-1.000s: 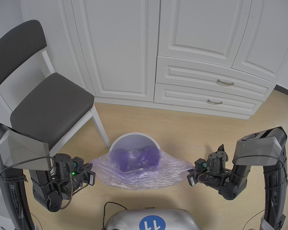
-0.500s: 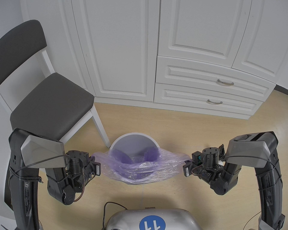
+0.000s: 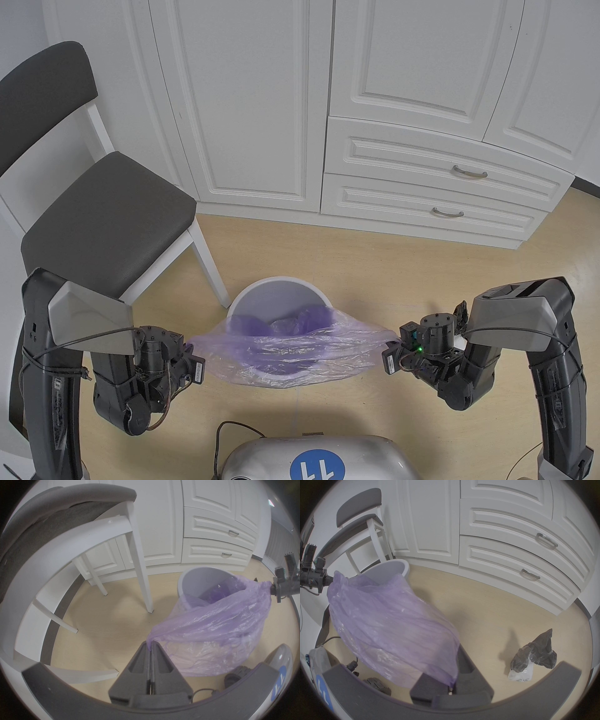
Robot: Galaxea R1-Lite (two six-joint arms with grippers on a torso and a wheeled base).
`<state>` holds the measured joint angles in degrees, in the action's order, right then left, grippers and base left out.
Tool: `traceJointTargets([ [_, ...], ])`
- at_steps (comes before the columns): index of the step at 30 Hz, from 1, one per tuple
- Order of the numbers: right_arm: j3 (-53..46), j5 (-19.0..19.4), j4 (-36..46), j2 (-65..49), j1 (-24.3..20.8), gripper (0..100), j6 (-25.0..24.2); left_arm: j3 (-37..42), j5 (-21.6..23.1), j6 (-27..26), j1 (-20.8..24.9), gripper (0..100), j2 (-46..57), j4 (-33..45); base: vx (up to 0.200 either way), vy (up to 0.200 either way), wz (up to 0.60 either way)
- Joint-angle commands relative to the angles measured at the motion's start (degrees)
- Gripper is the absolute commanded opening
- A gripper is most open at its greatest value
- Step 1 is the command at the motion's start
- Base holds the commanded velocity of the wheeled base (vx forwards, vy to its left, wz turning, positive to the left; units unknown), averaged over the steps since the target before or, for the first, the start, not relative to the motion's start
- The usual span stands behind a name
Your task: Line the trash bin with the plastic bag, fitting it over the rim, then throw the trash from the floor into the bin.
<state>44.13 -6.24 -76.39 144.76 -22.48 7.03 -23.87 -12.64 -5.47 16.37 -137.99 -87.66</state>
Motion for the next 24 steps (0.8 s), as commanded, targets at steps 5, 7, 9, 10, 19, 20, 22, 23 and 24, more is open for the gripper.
traceJointTargets([
  [5, -8.45, 0.70, 0.10, -6.42, -0.02, 0, 5.53, 8.75, 3.15, -4.55, 0.15, 0, 6.41, 0.04, 0.000, 0.000, 0.00],
  [7, -8.80, 0.70, 0.01, -6.07, -0.11, 0, 6.24, 9.02, 3.41, -5.16, 0.24, 0, 6.15, -0.05, 0.000, 0.000, 0.00],
  [9, -8.09, 0.70, 0.10, -5.11, -0.28, 0, 6.24, 8.31, 3.50, -5.16, 0.24, 0, 5.27, -0.05, 0.000, 0.000, 0.00],
  [10, -7.66, 0.70, 0.01, -4.23, -0.28, 0, 6.24, 7.61, 3.59, -4.99, 0.24, 0, 4.22, -0.05, 0.000, 0.000, 0.00],
  [19, -1.06, 0.88, -0.52, 1.57, 1.47, 0, 5.01, -0.56, 3.15, 1.61, 0.15, 0, -2.64, -0.14, 0.000, 0.000, 0.00],
  [20, -0.80, 0.88, -0.52, 1.57, 1.47, 0, 4.30, -0.74, 3.15, 2.05, -0.02, 0, -2.64, -0.14, 0.000, 0.000, 0.00],
  [22, -0.62, 0.88, -0.17, 1.22, 1.47, 0, 3.25, -1.18, 3.24, 2.49, -0.11, 0, -2.38, -0.14, 0.000, 0.000, 0.00],
  [23, -0.62, 0.88, -0.17, 1.22, 1.47, 100, 3.25, -1.18, 3.24, 2.49, -0.11, 0, -2.38, -0.14, 0.000, 0.000, 0.00],
  [24, -0.80, 0.88, -0.08, 0.78, 1.47, 100, 3.16, -1.09, 3.41, 2.57, -0.11, 0, -1.94, -0.14, 0.000, 0.000, 0.00],
])
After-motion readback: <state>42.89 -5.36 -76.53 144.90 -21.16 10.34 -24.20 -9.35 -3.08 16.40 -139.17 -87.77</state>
